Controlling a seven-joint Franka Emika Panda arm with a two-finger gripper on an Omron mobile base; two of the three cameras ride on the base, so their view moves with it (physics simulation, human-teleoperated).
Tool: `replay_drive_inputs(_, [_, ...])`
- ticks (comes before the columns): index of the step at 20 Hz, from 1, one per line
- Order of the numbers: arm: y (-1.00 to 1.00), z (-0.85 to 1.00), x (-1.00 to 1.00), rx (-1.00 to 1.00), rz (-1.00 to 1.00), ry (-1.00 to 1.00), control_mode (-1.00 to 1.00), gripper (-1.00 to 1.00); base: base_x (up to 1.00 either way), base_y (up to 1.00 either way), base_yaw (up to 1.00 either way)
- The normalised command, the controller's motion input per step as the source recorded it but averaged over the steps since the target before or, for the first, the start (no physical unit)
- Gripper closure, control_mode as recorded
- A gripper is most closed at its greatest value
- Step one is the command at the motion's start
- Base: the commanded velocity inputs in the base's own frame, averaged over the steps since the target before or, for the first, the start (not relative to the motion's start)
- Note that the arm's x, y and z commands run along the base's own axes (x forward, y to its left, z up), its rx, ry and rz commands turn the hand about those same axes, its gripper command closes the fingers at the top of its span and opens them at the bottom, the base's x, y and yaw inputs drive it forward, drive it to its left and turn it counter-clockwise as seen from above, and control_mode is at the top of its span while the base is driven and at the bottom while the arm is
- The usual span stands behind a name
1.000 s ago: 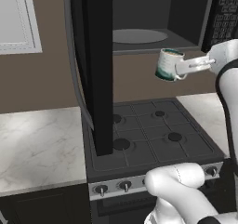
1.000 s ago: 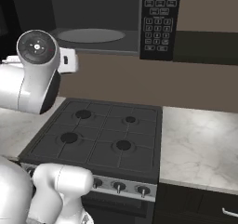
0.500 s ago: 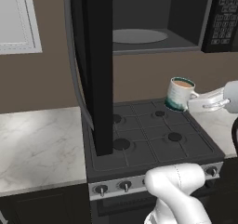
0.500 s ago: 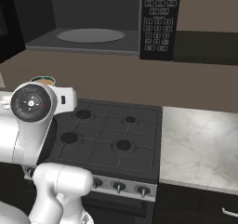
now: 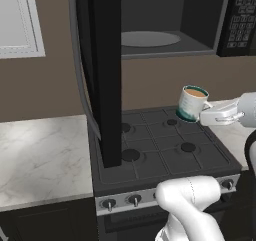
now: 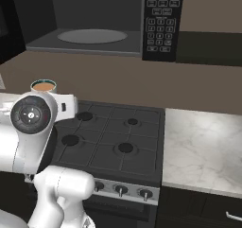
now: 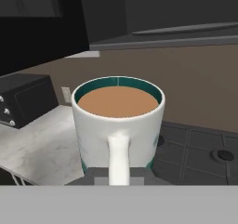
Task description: Pick the cup of tea, navigate to the dining table, and place it on the saucer.
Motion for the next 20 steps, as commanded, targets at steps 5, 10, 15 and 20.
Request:
replay_drive_inputs(5, [0.00,0.00,0.00,0.00,0.00,0.00,-1.00,1.00,0.00,0.00,0.00])
replay_drive_inputs(10, [0.00,0.00,0.00,0.00,0.00,0.00,-1.00,1.00,0.00,0.00,0.00])
replay_drive_inputs(15, [0.00,0.00,0.00,0.00,0.00,0.00,-1.00,1.00,0.00,0.00,0.00])
replay_drive_inputs(20, [0.00,0.00,0.00,0.00,0.00,0.00,1.00,1.00,0.00,0.00,0.00])
